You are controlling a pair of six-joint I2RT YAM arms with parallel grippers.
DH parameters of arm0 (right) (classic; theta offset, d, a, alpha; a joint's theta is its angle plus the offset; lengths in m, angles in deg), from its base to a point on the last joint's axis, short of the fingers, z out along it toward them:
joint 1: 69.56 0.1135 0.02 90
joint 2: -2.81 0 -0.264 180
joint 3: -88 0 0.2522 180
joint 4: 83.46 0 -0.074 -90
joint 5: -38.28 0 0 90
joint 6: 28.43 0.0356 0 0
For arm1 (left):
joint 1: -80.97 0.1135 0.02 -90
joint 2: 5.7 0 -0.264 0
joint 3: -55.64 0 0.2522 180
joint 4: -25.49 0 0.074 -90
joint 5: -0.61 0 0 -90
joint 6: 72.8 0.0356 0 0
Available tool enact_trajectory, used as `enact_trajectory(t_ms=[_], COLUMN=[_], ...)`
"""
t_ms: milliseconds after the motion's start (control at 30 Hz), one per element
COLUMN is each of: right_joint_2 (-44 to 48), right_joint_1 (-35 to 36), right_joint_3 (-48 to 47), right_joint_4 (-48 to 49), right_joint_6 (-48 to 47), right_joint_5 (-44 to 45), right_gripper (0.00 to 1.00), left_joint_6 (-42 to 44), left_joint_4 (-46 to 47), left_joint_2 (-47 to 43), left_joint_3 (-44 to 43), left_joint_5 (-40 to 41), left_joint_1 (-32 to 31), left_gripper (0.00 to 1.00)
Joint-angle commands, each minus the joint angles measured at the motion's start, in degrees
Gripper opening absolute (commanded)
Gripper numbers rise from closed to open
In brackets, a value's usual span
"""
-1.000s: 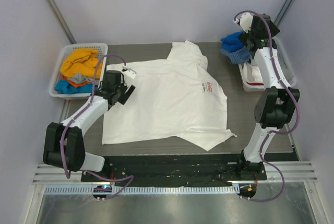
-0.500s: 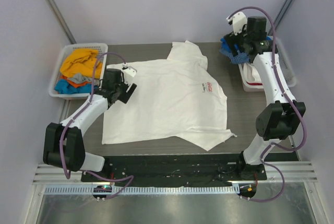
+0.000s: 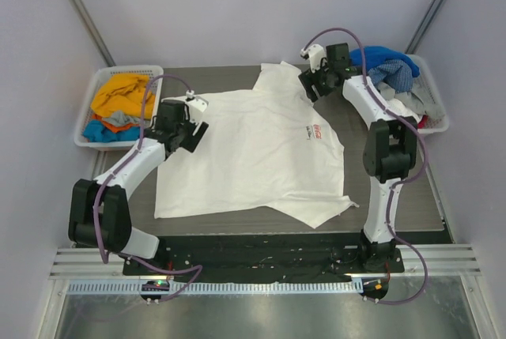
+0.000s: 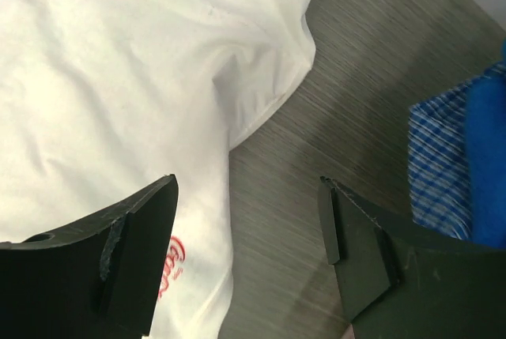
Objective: Fold and stack the t-shirts
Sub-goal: Flatten out the tshirt
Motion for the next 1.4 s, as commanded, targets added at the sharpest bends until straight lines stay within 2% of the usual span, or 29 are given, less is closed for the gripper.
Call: enact_trajectory(t_ms=[0, 233, 533, 633, 867, 1267, 1367], right_joint_2=[-5.63, -15.3, -22.77, -24.44, -26.91, -28.49, -28.49], right_joint_1=[0.44, 0.44, 0.43, 0.44, 0.43, 0.35, 0.43], right_joint_3=[-7.74, -17.06, -20.39, -21.54, -23.13, -24.27, -23.92], right_joint_4=[4.66, 6.42, 13.63, 14.33, 15.39, 15.74, 15.56], right_joint_6=[0.49, 0.48, 0.4, 0.31, -0.57, -2.06, -2.5], right_joint_5=[-1.26, -1.44, 0.94, 0.76, 1.2, 3.66, 4.01], right_gripper=[0.77, 0.71, 0.57, 0.57, 0.54, 0.36, 0.35], left_joint_6=[-0.04, 0.14, 1.54, 2.07, 2.42, 2.86, 2.95], left_joint_4=[4.47, 7.46, 11.41, 12.03, 12.3, 12.39, 12.56], left_joint_2=[0.82, 3.02, 5.3, 6.18, 7.5, 7.33, 6.97], left_joint_3=[-0.44, 0.44, 1.93, 1.94, 2.02, 2.46, 2.55], left_joint_5=[2.0, 3.32, 6.3, 7.18, 7.71, 8.24, 8.41], left_joint_1=[-0.15, -0.24, -0.15, -0.15, -0.24, -0.15, -0.24], left_gripper=[0.81, 0.81, 0.8, 0.8, 0.79, 0.77, 0.77])
